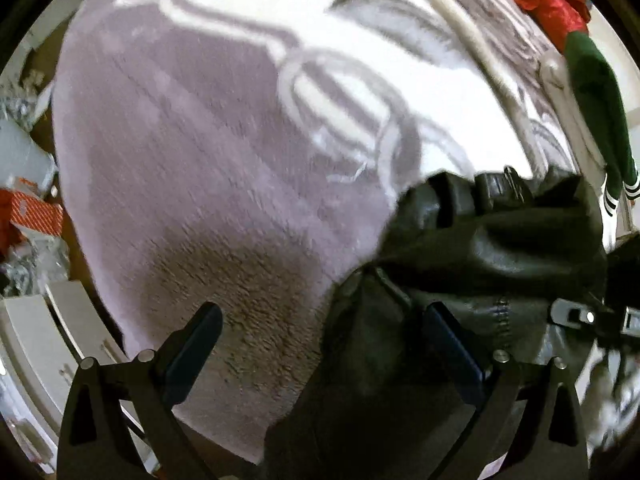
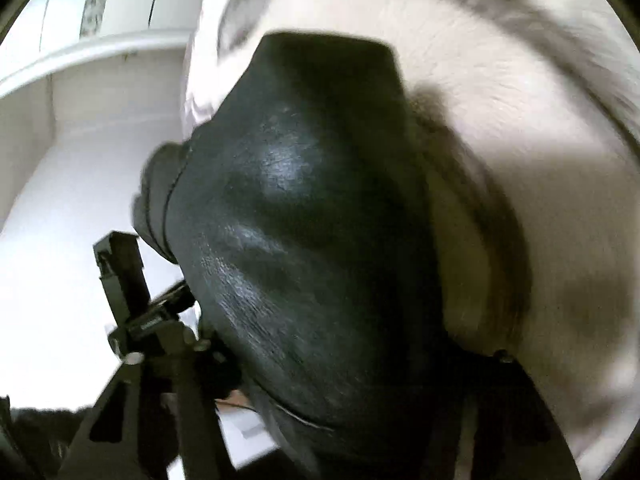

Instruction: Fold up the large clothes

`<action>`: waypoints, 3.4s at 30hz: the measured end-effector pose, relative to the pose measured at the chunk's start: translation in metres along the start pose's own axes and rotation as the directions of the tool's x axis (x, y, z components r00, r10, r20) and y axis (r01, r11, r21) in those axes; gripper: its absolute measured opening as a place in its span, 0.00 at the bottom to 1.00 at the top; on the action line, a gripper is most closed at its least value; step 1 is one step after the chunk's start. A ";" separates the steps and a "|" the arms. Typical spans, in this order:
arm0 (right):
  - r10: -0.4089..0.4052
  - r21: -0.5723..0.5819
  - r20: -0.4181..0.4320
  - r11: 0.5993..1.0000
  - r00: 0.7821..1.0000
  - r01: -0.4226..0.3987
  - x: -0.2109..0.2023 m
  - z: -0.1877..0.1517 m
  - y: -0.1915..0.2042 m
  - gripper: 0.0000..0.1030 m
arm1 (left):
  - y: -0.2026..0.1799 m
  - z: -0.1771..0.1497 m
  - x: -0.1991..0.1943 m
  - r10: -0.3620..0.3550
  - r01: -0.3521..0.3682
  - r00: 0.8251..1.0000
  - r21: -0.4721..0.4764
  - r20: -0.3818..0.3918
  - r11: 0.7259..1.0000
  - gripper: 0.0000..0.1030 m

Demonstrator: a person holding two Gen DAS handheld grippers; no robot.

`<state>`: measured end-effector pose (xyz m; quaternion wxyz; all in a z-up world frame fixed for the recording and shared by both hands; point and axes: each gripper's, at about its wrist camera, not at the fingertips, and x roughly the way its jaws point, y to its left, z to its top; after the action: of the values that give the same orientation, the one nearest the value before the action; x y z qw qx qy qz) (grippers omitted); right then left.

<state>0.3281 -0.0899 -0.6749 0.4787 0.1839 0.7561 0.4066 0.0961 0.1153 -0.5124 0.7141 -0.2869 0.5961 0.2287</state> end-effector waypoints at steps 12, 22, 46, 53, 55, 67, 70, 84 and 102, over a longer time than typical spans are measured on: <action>-0.144 0.463 0.333 0.886 0.932 -0.029 -0.066 -0.131 -0.087 0.75 | -0.046 -0.023 -0.032 -0.016 0.013 0.998 0.052 0.055 0.999 1.00; -0.392 -0.133 0.253 0.891 0.884 0.433 -0.136 -0.045 0.055 0.75 | -0.041 -0.070 -0.014 -0.131 0.131 0.991 -0.112 0.012 0.985 1.00; -0.412 -0.017 0.010 0.911 0.911 0.412 -0.079 0.072 0.045 0.45 | 0.000 -0.066 0.054 -0.549 0.553 0.819 -0.486 0.168 0.676 0.62; -0.483 -0.098 0.074 0.867 0.872 0.489 -0.069 0.070 0.064 0.09 | 0.006 -0.077 0.044 -0.546 0.599 0.798 -0.431 0.256 0.675 0.21; -0.496 -0.075 0.100 0.861 0.863 0.503 -0.071 0.068 0.066 0.08 | 0.009 -0.079 0.052 -0.566 0.612 0.786 -0.442 0.250 0.656 0.21; -0.493 -0.075 -0.003 0.868 0.870 0.491 -0.085 0.067 0.066 0.37 | 0.006 -0.066 0.021 -0.592 0.601 0.792 -0.353 0.147 0.717 0.40; -0.484 -0.069 0.032 0.872 0.875 0.485 -0.111 0.046 0.067 0.61 | 0.006 -0.062 0.008 -0.555 0.581 0.812 -0.342 0.183 0.738 0.58; -0.449 -0.100 0.042 0.887 0.893 0.451 -0.105 0.017 0.028 0.60 | 0.030 -0.047 0.051 -0.546 0.600 0.797 -0.437 0.256 0.670 0.21; -0.354 0.181 0.088 0.925 0.931 0.334 -0.147 0.008 -0.004 0.59 | 0.019 -0.037 0.022 -0.520 0.528 0.845 -0.361 0.128 0.769 0.35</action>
<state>0.4054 -0.1867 -0.5953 0.5702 0.1108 0.7775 0.2412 0.0605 0.1040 -0.5409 0.6854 -0.5727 0.4288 0.1355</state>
